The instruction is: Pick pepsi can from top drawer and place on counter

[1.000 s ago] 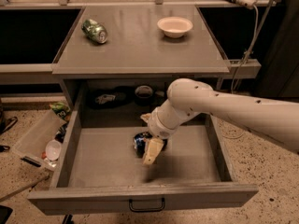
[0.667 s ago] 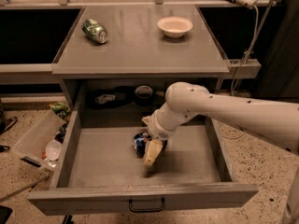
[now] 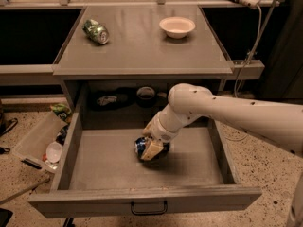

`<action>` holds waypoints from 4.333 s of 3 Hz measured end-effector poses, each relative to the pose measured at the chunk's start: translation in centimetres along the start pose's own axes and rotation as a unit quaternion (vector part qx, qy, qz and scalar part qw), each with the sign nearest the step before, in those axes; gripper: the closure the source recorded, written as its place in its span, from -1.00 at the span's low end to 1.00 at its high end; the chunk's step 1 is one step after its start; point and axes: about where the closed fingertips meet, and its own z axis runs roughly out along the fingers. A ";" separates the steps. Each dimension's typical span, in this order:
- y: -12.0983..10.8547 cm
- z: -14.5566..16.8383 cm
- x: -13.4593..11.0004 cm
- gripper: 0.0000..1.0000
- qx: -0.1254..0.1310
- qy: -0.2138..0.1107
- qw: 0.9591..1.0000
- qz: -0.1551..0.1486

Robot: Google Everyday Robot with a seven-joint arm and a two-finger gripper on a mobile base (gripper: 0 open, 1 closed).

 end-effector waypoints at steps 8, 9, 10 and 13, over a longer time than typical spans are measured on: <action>-11.4 -25.4 -20.0 1.00 0.113 0.022 0.985 -0.129; -16.5 -27.0 -18.5 1.00 0.182 0.069 0.976 -0.102; -20.5 -26.8 -15.0 1.00 0.198 0.099 0.974 -0.052; -24.0 -20.0 -8.4 1.00 0.142 0.071 0.987 0.021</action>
Offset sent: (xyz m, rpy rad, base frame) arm 0.0055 0.0210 0.1906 0.1054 -0.1062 0.0866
